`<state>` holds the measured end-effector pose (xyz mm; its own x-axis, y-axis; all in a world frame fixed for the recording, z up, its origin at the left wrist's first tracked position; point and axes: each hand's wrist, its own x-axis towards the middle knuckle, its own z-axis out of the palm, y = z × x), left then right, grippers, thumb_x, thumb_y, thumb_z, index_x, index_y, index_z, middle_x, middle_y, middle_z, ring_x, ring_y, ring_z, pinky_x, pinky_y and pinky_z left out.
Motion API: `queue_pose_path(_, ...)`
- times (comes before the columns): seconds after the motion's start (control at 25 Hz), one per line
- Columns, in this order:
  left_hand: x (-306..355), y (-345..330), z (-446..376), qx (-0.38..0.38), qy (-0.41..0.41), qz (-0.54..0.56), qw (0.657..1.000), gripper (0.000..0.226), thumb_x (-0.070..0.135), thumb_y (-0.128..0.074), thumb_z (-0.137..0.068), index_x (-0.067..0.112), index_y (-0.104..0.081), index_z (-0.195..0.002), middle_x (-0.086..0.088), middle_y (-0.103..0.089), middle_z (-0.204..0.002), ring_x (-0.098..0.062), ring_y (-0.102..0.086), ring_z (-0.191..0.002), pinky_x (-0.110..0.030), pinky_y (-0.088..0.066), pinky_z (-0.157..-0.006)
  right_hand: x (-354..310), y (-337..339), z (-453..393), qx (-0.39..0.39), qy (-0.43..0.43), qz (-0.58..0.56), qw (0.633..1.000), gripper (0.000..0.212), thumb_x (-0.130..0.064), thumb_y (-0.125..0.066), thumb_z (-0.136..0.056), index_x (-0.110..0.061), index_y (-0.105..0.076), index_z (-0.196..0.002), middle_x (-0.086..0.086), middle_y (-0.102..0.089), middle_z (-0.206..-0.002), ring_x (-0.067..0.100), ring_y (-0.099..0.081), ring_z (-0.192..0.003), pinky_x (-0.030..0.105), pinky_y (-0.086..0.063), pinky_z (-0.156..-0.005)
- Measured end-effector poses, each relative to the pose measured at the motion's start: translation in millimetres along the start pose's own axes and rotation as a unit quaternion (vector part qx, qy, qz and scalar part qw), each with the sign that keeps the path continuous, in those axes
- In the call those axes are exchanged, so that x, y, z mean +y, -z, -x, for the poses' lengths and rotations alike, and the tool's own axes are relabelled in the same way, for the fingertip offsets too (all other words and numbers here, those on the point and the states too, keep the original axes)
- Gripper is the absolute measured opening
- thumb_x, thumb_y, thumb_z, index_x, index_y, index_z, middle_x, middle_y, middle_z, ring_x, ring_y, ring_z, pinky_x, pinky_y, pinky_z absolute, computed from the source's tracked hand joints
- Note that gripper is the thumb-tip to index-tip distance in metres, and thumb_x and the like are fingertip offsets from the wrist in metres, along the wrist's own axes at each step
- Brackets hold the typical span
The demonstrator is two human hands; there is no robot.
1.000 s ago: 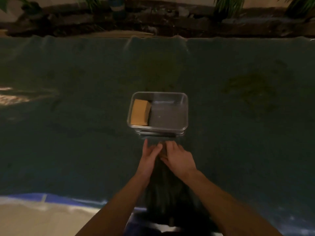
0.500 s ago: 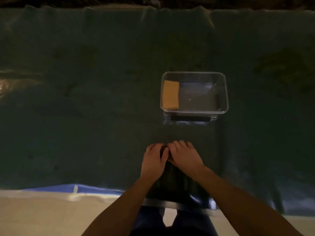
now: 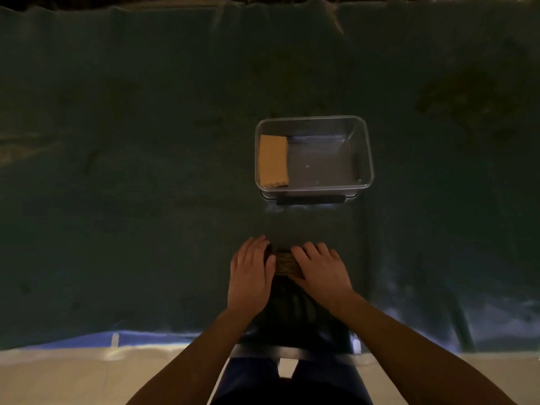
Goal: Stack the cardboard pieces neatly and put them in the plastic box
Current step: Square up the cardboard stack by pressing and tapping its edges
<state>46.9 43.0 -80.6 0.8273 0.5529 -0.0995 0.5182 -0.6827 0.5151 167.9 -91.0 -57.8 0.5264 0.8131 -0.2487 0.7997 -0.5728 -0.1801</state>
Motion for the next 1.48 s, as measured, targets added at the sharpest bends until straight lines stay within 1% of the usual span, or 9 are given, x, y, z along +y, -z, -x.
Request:
queue_pose_path(0.12, 8.2, -3.3, 17.4, -0.003, -0.162, -0.103, 0.981, 0.063, 0.040, -0.030, -0.101, 0.012, -0.019, -0.156, -0.007, -0.018, -0.165, -0.022, -0.012, -0.153, -0.044, -0.008, -0.124, -0.3, -1.5, 0.8, 0.007, -0.002, 0.001, 1.000, 0.039, -0.044, -0.068, -0.079, -0.018, -0.063, -0.107, 0.006, -0.065, -0.094, 0.031, -0.060, -0.080, 0.040, -0.049, -0.064)
queue_pose_path(0.2, 15.8, -9.3, 32.1, -0.043, -0.214, -0.153, 0.964, 0.067, 0.042, -0.034, -0.100, 0.009, -0.014, -0.155, -0.008, -0.012, -0.165, -0.024, -0.018, -0.152, -0.044, -0.009, -0.123, -3.5, -0.4, 2.1, 0.011, -0.004, -0.003, 1.000, 0.034, -0.043, -0.063, -0.084, -0.018, -0.063, -0.106, 0.006, -0.065, -0.096, 0.030, -0.059, -0.082, 0.040, -0.048, -0.066)
queue_pose_path(0.88, 23.0, 3.0, 33.8, -0.100, -0.182, -0.197, 0.958, 0.093, 0.038, -0.060, -0.080, 0.005, -0.018, -0.156, -0.014, -0.007, -0.164, -0.028, -0.015, -0.153, -0.045, -0.009, -0.124, -4.1, -4.5, 2.7, 0.026, -0.025, -0.018, 0.999, 0.038, -0.045, -0.062, -0.087, -0.020, -0.054, -0.114, 0.005, -0.061, -0.110, 0.028, -0.057, -0.096, 0.042, -0.049, -0.076)
queue_pose_path(0.96, 13.9, 9.0, 31.1, -0.077, -0.159, -0.141, 0.974, 0.098, 0.038, -0.061, -0.078, 0.015, -0.009, -0.159, -0.008, -0.004, -0.167, -0.024, -0.007, -0.154, -0.044, 0.001, -0.124, -3.9, -4.3, 3.7, 0.016, -0.016, -0.021, 1.000, 0.041, -0.045, -0.065, -0.084, -0.021, -0.052, -0.115, 0.004, -0.061, -0.111, 0.027, -0.056, -0.098, 0.042, -0.049, -0.078)
queue_pose_path(1.04, 0.1, 21.9, 24.2, -0.055, -0.021, 0.049, 0.997, 0.109, 0.032, -0.071, -0.077, 0.030, 0.001, -0.158, 0.001, -0.003, -0.168, -0.014, -0.002, -0.154, -0.038, 0.002, -0.124, 0.4, -2.6, 4.1, 0.013, -0.021, -0.052, 0.998, 0.046, -0.047, -0.068, -0.080, -0.024, -0.051, -0.117, 0.001, -0.061, -0.114, 0.025, -0.054, -0.101, 0.042, -0.048, -0.081)
queue_pose_path(1.12, -15.8, 32.7, 19.4, -0.095, 0.112, 0.324, 0.934, 0.120, 0.014, -0.086, -0.070, 0.031, -0.005, -0.157, 0.000, -0.017, -0.165, -0.011, -0.016, -0.151, -0.036, -0.014, -0.124, 1.4, 1.8, 3.6, 0.034, -0.033, -0.122, 0.991, 0.049, -0.051, -0.069, -0.078, -0.026, -0.051, -0.117, -0.003, -0.062, -0.114, 0.021, -0.052, -0.101, 0.041, -0.046, -0.083)
queue_pose_path(1.2, -20.1, 44.7, 13.8, -0.133, 0.140, 0.487, 0.852, 0.111, 0.001, -0.089, -0.064, 0.032, -0.028, -0.151, -0.003, -0.045, -0.153, -0.014, -0.043, -0.140, -0.038, -0.035, -0.117, -8.9, 4.7, 2.9, 0.052, -0.025, -0.226, 0.972, 0.053, -0.059, -0.066, -0.075, -0.030, -0.051, -0.117, -0.012, -0.060, -0.109, 0.018, -0.048, -0.100, 0.040, -0.046, -0.082)
queue_pose_path(1.32, -11.0, 51.1, -1.2, -0.121, 0.147, 0.485, 0.854, 0.074, 0.020, -0.095, -0.050, 0.046, -0.065, -0.113, 0.005, -0.074, -0.114, -0.010, -0.069, -0.108, -0.022, -0.055, -0.087, -32.3, 6.0, 1.4, 0.030, -0.042, -0.406, 0.912, 0.050, -0.066, -0.063, -0.070, -0.043, -0.048, -0.111, -0.029, -0.047, -0.100, 0.015, -0.042, -0.104, 0.035, -0.045, -0.085)
queue_pose_path(1.48, -11.4, 54.6, -13.1, -0.126, 0.096, 0.413, 0.897, 0.058, 0.016, -0.094, -0.053, 0.047, -0.066, -0.094, 0.013, -0.076, -0.097, -0.006, -0.071, -0.095, -0.021, -0.055, -0.080, -37.5, 4.0, -3.4, 0.041, -0.068, -0.409, 0.909, 0.059, -0.059, -0.072, -0.064, -0.039, -0.052, -0.115, -0.029, -0.048, -0.106, 0.014, -0.041, -0.114, 0.032, -0.045, -0.089)
